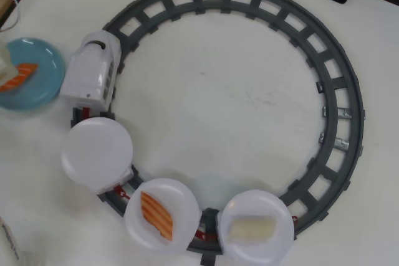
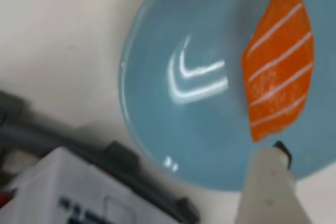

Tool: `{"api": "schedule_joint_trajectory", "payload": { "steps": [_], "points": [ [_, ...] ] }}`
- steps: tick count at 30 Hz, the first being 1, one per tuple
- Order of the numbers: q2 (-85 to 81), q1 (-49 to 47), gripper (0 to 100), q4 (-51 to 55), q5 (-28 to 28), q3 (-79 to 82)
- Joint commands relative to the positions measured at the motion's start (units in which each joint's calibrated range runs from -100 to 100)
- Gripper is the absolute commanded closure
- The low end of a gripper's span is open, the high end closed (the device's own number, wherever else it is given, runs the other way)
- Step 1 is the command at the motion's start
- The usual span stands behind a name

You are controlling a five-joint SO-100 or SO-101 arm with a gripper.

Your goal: Pick up the sushi from the Shinkansen and put it on the blue dish

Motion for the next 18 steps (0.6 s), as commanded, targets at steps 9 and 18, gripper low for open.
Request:
{"api": "schedule_joint_trajectory", "payload": {
  "steps": [9, 18],
  "points": [
    [-10.3, 4.3, 75, 4.5, -8.3, -13.3],
    [-31.1, 4.3, 75, 3.6, -8.5, 17.9]
  ]
}}
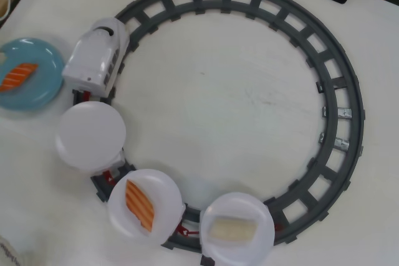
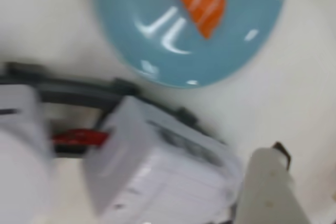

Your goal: Pick up the sushi from the Shinkansen and put it on the blue dish

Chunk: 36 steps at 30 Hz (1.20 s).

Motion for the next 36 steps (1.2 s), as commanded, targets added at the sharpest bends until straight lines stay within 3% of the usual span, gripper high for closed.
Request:
{"api": "schedule_joint_trajectory", "payload": {
  "steps": [1, 12, 21, 27, 36],
  "points": [
    [-13.5, 1.0, 75, -1.2, -0.8, 12.7],
    [-49.8, 3.6, 75, -21.5, -3.8, 62.7],
    [-77.2, 6.7, 75, -26.9, -7.1, 89.4],
    [-88.1, 7.3, 75, -27.2, -7.3, 95.8],
    [-84.2, 6.9, 75, -27.5, -7.4, 95.5]
  ]
}}
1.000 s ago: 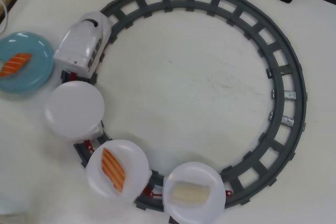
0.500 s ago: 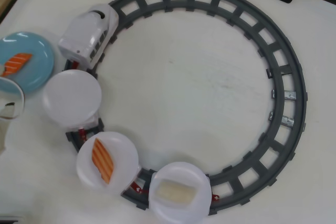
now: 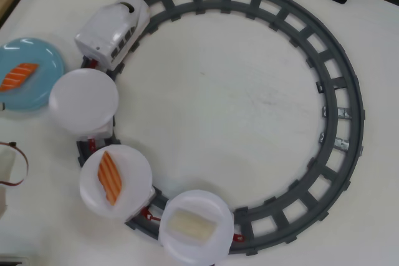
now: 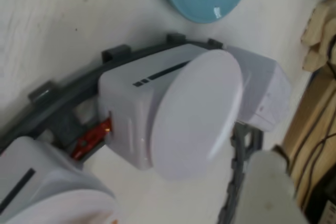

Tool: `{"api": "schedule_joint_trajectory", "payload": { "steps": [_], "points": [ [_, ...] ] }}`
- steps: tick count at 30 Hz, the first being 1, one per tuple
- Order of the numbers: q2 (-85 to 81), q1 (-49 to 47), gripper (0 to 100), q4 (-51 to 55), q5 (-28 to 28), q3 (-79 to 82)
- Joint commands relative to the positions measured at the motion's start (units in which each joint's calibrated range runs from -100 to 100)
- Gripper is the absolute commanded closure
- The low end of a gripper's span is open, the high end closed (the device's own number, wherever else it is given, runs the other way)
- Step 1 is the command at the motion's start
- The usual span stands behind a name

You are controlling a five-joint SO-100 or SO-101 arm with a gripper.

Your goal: Pick up the sushi from the Shinkansen and put it on the blue dish

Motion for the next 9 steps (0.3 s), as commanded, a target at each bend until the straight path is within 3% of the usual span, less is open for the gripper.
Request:
{"api": "schedule_joint_trajectory", "payload": {
  "steps": [1, 9],
  "points": [
    [0.9, 0.1, 75, -1.1, -0.5, -0.4],
    [1.0, -0.1, 75, -1.1, -0.5, -0.4]
  ]
}}
